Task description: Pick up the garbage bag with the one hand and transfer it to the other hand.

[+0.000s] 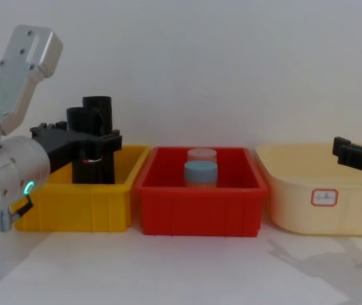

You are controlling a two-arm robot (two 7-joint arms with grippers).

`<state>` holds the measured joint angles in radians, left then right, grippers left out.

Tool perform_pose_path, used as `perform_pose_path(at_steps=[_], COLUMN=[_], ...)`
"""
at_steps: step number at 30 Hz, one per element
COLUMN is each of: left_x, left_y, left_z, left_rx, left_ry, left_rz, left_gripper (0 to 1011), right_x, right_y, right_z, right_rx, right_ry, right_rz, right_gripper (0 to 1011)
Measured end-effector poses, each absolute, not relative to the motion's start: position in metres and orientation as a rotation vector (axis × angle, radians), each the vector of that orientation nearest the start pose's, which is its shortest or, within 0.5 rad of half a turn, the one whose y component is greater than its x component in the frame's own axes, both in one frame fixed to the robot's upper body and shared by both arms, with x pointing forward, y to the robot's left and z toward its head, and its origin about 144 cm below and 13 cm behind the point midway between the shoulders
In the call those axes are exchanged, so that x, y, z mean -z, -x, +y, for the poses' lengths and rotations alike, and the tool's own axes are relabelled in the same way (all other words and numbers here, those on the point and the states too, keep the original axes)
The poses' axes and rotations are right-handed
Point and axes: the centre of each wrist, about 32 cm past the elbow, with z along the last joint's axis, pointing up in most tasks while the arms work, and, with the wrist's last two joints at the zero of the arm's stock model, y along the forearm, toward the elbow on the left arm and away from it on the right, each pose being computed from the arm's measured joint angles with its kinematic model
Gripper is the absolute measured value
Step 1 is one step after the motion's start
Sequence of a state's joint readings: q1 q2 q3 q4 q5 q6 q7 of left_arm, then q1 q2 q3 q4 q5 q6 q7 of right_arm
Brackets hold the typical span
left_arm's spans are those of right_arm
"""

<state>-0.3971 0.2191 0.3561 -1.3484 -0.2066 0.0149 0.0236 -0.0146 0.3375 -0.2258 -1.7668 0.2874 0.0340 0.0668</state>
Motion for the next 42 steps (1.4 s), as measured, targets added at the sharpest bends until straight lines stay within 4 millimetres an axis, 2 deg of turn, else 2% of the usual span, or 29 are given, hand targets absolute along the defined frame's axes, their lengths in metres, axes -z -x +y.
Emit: perform_pose_path(at_steps=[16,42], left_x=[-1.204,-1.203], left_y=[-0.573,-0.584], left_z=[0.19,0.18], left_rx=[-1.357,-1.416], left_ry=[-0.007,-0.019], left_rz=[-0.167,-0.191], left_gripper=[1002,1001], right_x=[-1.189,-1.189], right_y=[-0.443,-0.443], right_z=[-0.237,-0.237], right_rx=[1.229,1.229], right_ry=[-0.026,-0.026], right_rz=[-0.075,-0.075], right_gripper=[1000,1000])
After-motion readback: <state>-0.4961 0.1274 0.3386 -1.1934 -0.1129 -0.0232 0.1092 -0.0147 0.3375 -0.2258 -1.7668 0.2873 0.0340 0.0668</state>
